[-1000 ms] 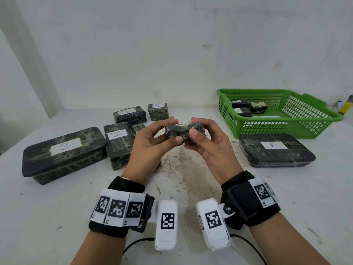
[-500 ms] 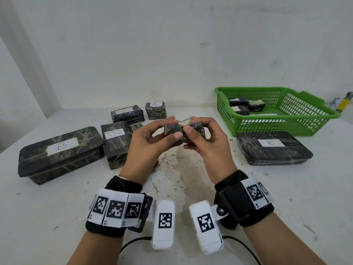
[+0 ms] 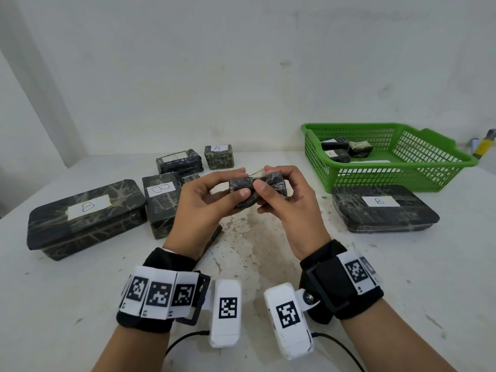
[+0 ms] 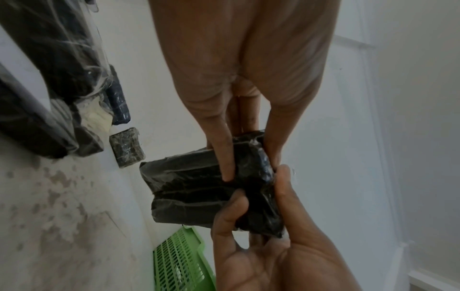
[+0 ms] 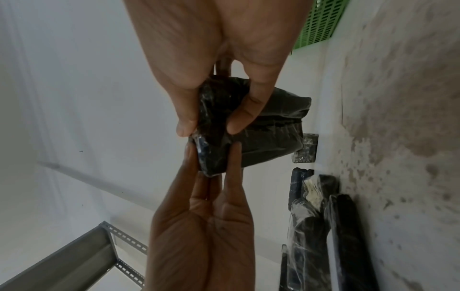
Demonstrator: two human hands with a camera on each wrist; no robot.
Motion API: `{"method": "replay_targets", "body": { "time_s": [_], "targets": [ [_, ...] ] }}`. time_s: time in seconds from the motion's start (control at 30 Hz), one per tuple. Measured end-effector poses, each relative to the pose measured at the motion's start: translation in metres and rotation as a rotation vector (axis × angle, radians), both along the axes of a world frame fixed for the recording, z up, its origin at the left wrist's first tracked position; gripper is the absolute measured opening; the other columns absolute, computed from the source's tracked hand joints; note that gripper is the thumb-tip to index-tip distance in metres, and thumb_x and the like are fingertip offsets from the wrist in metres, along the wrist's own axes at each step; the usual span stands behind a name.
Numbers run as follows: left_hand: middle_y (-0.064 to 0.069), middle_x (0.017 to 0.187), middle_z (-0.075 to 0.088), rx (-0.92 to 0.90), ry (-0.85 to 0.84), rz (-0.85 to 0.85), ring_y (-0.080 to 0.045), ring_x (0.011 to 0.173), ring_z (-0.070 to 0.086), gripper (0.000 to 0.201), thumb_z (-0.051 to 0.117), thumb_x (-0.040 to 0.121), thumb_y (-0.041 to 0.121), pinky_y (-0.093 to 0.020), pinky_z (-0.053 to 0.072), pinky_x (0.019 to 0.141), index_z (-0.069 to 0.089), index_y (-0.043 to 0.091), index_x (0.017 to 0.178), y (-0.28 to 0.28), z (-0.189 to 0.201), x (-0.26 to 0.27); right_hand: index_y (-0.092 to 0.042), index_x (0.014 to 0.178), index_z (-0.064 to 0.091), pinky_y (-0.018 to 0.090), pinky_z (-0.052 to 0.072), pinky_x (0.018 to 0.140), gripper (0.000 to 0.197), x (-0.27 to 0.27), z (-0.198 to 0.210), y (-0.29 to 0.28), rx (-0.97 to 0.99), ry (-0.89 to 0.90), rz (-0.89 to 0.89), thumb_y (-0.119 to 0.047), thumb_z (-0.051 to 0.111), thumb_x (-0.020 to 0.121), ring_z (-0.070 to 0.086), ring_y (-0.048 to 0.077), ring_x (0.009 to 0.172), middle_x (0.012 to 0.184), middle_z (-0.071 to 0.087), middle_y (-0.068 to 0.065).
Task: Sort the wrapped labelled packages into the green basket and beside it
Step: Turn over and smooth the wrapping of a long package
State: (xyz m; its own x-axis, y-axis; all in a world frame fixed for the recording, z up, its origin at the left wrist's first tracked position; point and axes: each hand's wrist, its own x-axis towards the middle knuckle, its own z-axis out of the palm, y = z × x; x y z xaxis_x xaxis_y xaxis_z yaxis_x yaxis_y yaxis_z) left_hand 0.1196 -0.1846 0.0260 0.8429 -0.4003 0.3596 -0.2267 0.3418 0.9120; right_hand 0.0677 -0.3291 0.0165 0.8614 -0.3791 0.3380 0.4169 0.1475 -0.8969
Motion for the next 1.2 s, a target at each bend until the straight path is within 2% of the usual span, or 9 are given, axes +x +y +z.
{"method": "replay_targets", "body": {
  "time_s": [0.23,0.43,0.57,0.8,0.93,1.03,1.07,1.13,1.2],
  "targets": [
    [-0.004,0.123,0.069,0.009,-0.032,0.018,-0.024,0.098,0.073,0.029,0.068,0.081,0.007,-0.026,0.057,0.074,0.069,0.006,0.109,-0.002,-0.001,0.0,-0.006,0.115,0.054,0.026,0.056,0.068,0.05,-0.002,0.005,-0.004,-0.053,-0.005,0.045,-0.031,0.071,0.075,0.068,0.018,0.088,0.118,0.06,0.003],
    [-0.011,0.102,0.076,-0.022,-0.025,0.042,-0.022,0.087,0.075,0.032,0.07,0.075,0.013,-0.026,0.058,0.069,0.071,0.003,0.106,-0.002,0.001,-0.001,-0.008,0.107,0.059,0.025,0.054,0.063,0.041,-0.003,0.005,-0.003,-0.06,-0.017,0.035,-0.03,0.071,0.075,0.064,0.014,0.07,0.108,0.062,-0.001],
    [-0.001,0.117,0.072,-0.02,-0.033,0.016,-0.018,0.098,0.072,0.03,0.069,0.075,0.014,-0.025,0.057,0.072,0.07,0.005,0.104,-0.003,0.001,-0.001,-0.007,0.106,0.058,0.027,0.056,0.065,0.042,-0.002,0.006,-0.006,-0.037,-0.028,0.05,-0.035,0.068,0.076,0.07,0.016,0.084,0.128,0.057,0.005],
    [-0.002,0.114,0.073,0.001,-0.063,0.049,-0.017,0.097,0.072,0.022,0.067,0.084,0.001,-0.021,0.055,0.068,0.069,0.0,0.106,-0.004,-0.003,0.001,-0.013,0.099,0.057,0.024,0.055,0.066,0.028,-0.001,0.004,-0.007,-0.088,-0.001,0.032,-0.033,0.064,0.08,0.069,0.014,0.096,0.132,0.056,0.004],
    [0.006,0.132,0.06,0.037,-0.014,0.083,-0.007,0.111,0.065,0.057,0.074,0.079,0.039,-0.023,0.054,0.076,0.056,0.023,0.131,-0.003,-0.005,0.004,-0.017,0.109,0.049,0.029,0.056,0.075,0.012,-0.001,0.004,-0.009,-0.086,0.057,0.115,-0.013,0.053,0.098,0.065,0.012,0.096,0.137,0.05,-0.01],
    [-0.005,0.138,0.056,0.076,0.161,0.073,-0.021,0.119,0.062,0.081,0.069,0.07,0.061,-0.033,0.057,0.08,0.046,0.027,0.14,0.0,-0.004,0.009,-0.027,0.126,0.04,0.031,0.057,0.08,0.036,-0.006,0.008,-0.007,-0.159,0.037,0.191,-0.002,0.045,0.101,0.067,0.011,0.093,0.106,0.063,-0.035],
    [-0.008,0.133,0.061,0.064,0.208,0.041,-0.024,0.113,0.066,0.08,0.07,0.077,0.057,-0.036,0.058,0.08,0.043,0.021,0.143,0.001,-0.004,0.01,-0.033,0.132,0.035,0.032,0.057,0.083,0.048,-0.006,0.009,-0.006,-0.18,0.025,0.207,0.001,0.045,0.1,0.068,0.01,0.095,0.102,0.061,-0.042],
    [-0.013,0.123,0.067,0.045,0.233,0.024,-0.023,0.101,0.071,0.064,0.068,0.09,0.033,-0.037,0.06,0.079,0.041,0.013,0.145,0.001,-0.004,0.01,-0.046,0.143,0.025,0.035,0.056,0.09,0.071,-0.006,0.01,-0.005,-0.164,0.014,0.206,0.001,0.051,0.097,0.065,0.011,0.11,0.125,0.05,-0.043],
    [-0.013,0.125,0.065,0.039,0.21,0.032,-0.021,0.099,0.071,0.058,0.062,0.09,0.008,-0.032,0.06,0.075,0.041,0.012,0.145,0.001,-0.005,0.01,-0.06,0.141,0.021,0.044,0.049,0.103,0.082,-0.003,0.007,-0.008,-0.129,0.053,0.166,-0.016,0.065,0.088,0.05,0.019,0.132,0.152,0.025,-0.023]
  ]
}}
